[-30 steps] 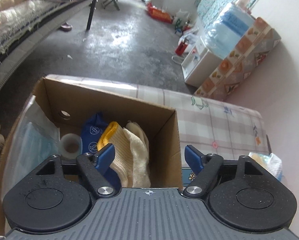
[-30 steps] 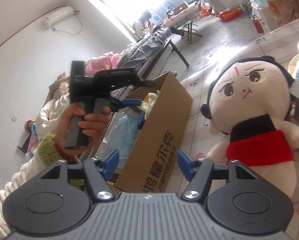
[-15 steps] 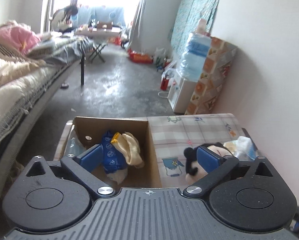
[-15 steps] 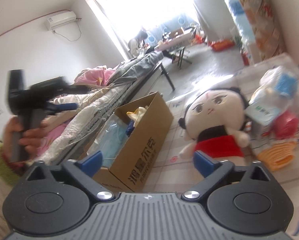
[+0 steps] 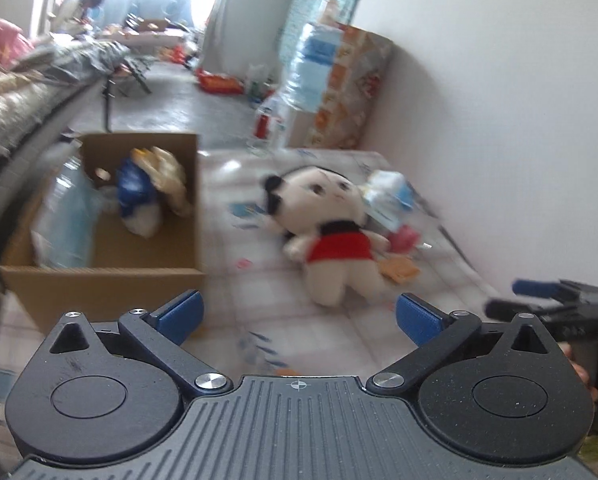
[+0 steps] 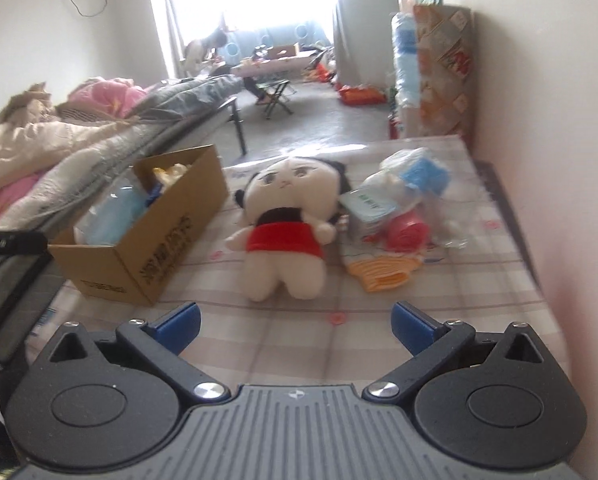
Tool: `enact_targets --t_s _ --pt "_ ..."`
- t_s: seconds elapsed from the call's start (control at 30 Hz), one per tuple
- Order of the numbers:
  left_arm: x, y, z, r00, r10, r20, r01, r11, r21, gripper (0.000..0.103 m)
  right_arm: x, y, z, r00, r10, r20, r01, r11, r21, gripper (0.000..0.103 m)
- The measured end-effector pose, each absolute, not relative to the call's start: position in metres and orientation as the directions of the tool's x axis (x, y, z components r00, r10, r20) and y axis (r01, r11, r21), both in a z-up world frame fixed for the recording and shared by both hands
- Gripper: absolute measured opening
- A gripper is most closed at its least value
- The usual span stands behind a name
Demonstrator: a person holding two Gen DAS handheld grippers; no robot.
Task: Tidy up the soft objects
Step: 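Move both open grippers from the box toward the items beside the doll, then grasp the yogurt cup with green-printed lid with the left gripper and lift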
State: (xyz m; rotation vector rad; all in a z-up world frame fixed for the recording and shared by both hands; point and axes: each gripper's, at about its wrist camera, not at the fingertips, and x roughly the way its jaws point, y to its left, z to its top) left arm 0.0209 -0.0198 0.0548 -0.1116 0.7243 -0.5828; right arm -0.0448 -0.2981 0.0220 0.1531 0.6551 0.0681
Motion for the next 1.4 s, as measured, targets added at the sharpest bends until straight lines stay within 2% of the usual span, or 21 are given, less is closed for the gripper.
enact_targets --t_s 0.07,0.17,0.3,0.47,0.63,0.67,0.73,0.87,0.93,1.07,1.27,1.4 --pt "0.018 -0.037 0.045 0.551 -0.587 -0.593 0.502 0.801 -0.327 0.103 -0.052 -0.305 0.022 0.806 0.06 -0.589 0.02 0.992 0.128 0.103" --pt "0.014 -0.064 0.037 0.507 -0.627 -0.591 0.569 0.759 -0.317 0.103 -0.057 -0.326 0.017 0.827 0.029 -0.562 0.08 0.982 0.169 0.103" --pt "0.016 -0.098 0.034 0.551 -0.627 -0.55 0.63 0.745 -0.218 0.103 -0.056 -0.348 0.003 0.862 0.025 -0.506 0.134 0.952 0.276 0.103" --pt "0.05 -0.141 0.034 0.609 -0.595 -0.524 0.643 0.758 -0.114 0.103 -0.038 -0.361 -0.014 0.893 0.002 -0.45 0.165 0.928 0.333 0.103" --pt "0.103 -0.185 0.034 0.539 -0.632 -0.556 0.675 0.72 -0.164 0.103 -0.008 -0.366 -0.03 0.909 -0.039 -0.415 0.175 0.939 0.296 0.101" --pt "0.116 -0.195 0.033 0.511 -0.641 -0.573 0.688 0.705 -0.176 0.103 -0.002 -0.368 -0.034 0.913 -0.038 -0.407 0.169 0.942 0.29 0.098" --pt "0.138 -0.215 0.027 0.483 -0.63 -0.608 0.692 0.7 -0.175 0.099 0.012 -0.37 -0.041 0.91 -0.038 -0.413 0.168 0.945 0.282 0.094" --pt "0.164 -0.253 0.012 0.47 -0.58 -0.666 0.737 0.673 -0.066 0.093 0.033 -0.373 -0.057 0.902 -0.021 -0.432 0.164 0.94 0.298 0.084" --pt "0.172 -0.266 0.004 0.464 -0.553 -0.692 0.757 0.653 -0.014 0.084 0.04 -0.371 -0.064 0.9 -0.012 -0.437 0.158 0.941 0.3 0.077" --pt "0.181 -0.284 -0.005 0.468 -0.519 -0.716 0.791 0.607 0.077 0.074 0.057 -0.374 -0.074 0.891 -0.006 -0.455 0.149 0.949 0.279 0.067" --pt "0.191 -0.302 -0.017 0.476 -0.471 -0.743 0.816 0.552 0.172 0.074 0.071 -0.379 -0.082 0.887 0.019 -0.461 0.125 0.952 0.28 0.067" --pt "0.196 -0.312 -0.02 0.471 -0.466 -0.749 0.823 0.537 0.183 0.068 0.074 -0.384 -0.085 0.888 0.033 -0.459 0.114 0.951 0.289 0.066"
